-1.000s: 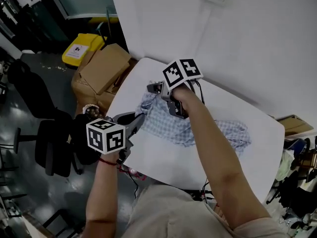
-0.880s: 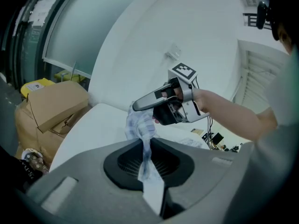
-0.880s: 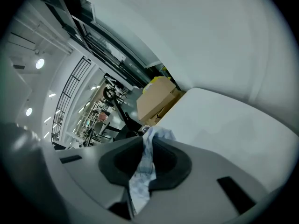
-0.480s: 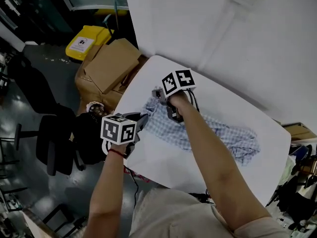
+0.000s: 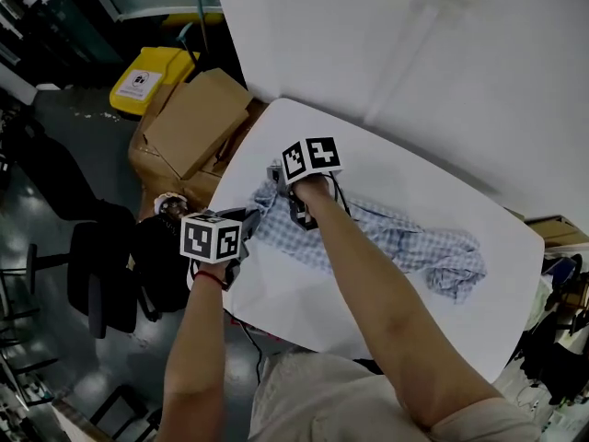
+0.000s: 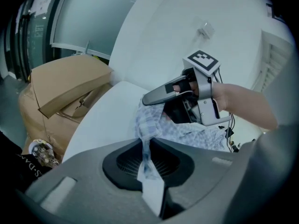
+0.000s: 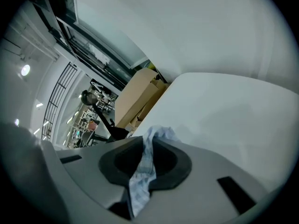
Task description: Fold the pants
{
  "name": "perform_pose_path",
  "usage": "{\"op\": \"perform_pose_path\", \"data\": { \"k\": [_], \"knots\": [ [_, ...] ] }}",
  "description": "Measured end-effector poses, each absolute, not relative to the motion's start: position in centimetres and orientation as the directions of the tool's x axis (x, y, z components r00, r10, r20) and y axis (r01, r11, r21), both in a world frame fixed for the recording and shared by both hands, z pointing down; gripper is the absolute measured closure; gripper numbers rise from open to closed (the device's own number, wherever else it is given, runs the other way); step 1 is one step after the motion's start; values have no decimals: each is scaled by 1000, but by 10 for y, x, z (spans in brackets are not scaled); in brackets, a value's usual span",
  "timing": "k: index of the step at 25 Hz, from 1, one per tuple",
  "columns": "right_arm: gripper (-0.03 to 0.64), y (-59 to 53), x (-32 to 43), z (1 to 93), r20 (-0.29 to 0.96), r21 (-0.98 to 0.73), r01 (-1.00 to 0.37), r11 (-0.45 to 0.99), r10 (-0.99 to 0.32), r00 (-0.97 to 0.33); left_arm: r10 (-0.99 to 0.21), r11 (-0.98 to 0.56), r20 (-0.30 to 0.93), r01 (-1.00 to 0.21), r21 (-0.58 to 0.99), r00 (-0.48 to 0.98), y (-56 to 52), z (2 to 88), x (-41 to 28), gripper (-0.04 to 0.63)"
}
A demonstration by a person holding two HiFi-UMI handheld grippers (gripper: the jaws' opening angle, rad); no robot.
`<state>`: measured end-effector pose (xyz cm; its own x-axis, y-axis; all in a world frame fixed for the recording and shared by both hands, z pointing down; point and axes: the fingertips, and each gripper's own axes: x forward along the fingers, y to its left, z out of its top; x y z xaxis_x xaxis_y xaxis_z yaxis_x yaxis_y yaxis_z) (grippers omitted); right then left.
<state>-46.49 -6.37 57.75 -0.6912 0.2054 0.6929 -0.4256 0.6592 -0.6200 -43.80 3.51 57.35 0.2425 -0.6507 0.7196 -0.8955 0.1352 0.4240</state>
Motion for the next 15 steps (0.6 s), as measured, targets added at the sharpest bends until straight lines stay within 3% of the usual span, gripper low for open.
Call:
{"op": "perform_pose_path", "data": {
  "k": [5,8,10,15],
  "knots": [
    [555,-65,-469,584,680,-617,-437,655,164,-715,-623,159,760,-921,355,185,33,582,-457,552],
    [453,-61,-468,583,687,-593,-395,702,185,-703,-603,165,786,-943,291,137,33,590,-463,410],
    [393,-63,-467,577,679,-588,-371,719,189,-710,-601,177,791,-946,270,114,35,591,-464,384],
    [379,-85,-455,545,653,-533,-332,778,130,-746,-604,207,796,-959,195,32,41,579,-470,350]
  ]
}}
